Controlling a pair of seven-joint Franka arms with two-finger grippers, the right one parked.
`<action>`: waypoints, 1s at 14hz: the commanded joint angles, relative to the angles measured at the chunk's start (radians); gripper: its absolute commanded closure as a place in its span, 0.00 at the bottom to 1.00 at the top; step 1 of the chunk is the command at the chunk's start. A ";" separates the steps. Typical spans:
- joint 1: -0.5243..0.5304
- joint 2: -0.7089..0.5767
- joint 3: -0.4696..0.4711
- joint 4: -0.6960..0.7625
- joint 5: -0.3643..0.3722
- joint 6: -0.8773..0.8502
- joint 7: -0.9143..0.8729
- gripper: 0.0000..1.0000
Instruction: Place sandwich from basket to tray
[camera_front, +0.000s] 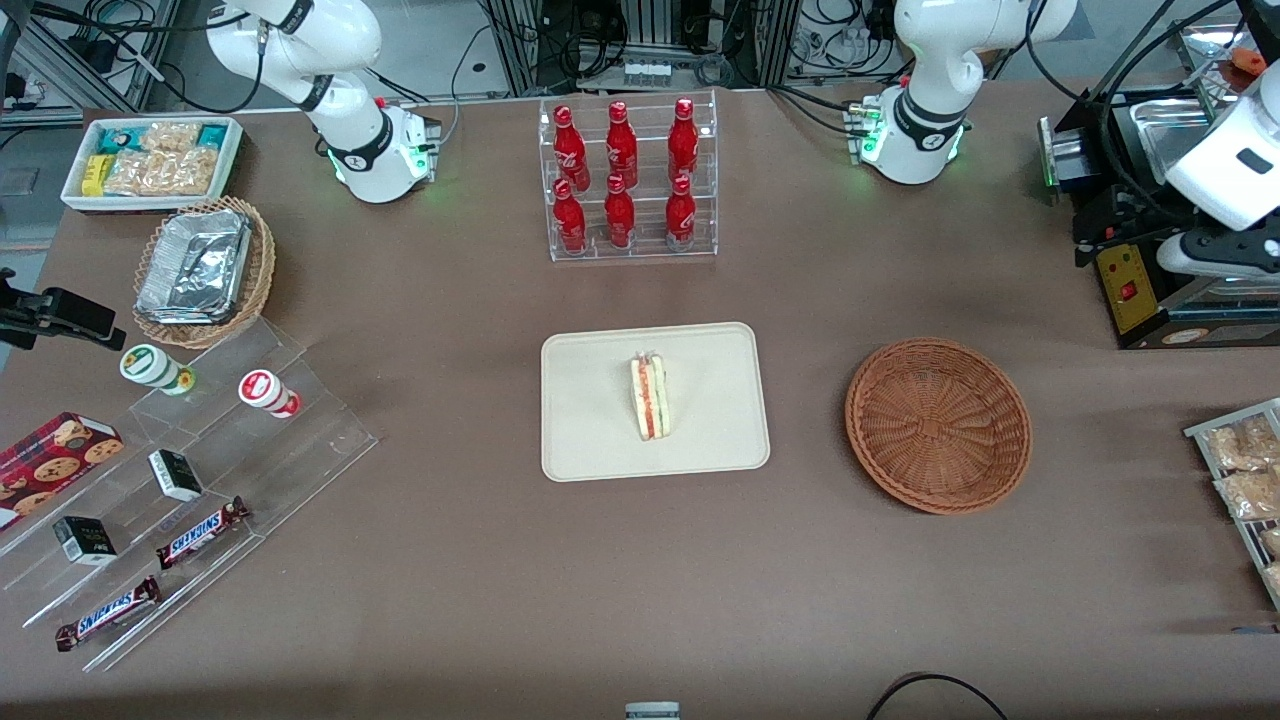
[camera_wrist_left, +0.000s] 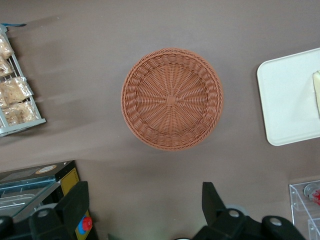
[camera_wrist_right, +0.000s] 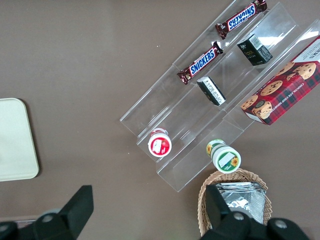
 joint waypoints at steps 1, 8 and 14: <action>-0.086 0.039 0.073 0.054 0.005 0.000 -0.034 0.00; -0.017 0.121 0.051 0.185 -0.072 0.000 -0.032 0.00; 0.005 0.121 0.054 0.195 -0.069 -0.081 -0.014 0.00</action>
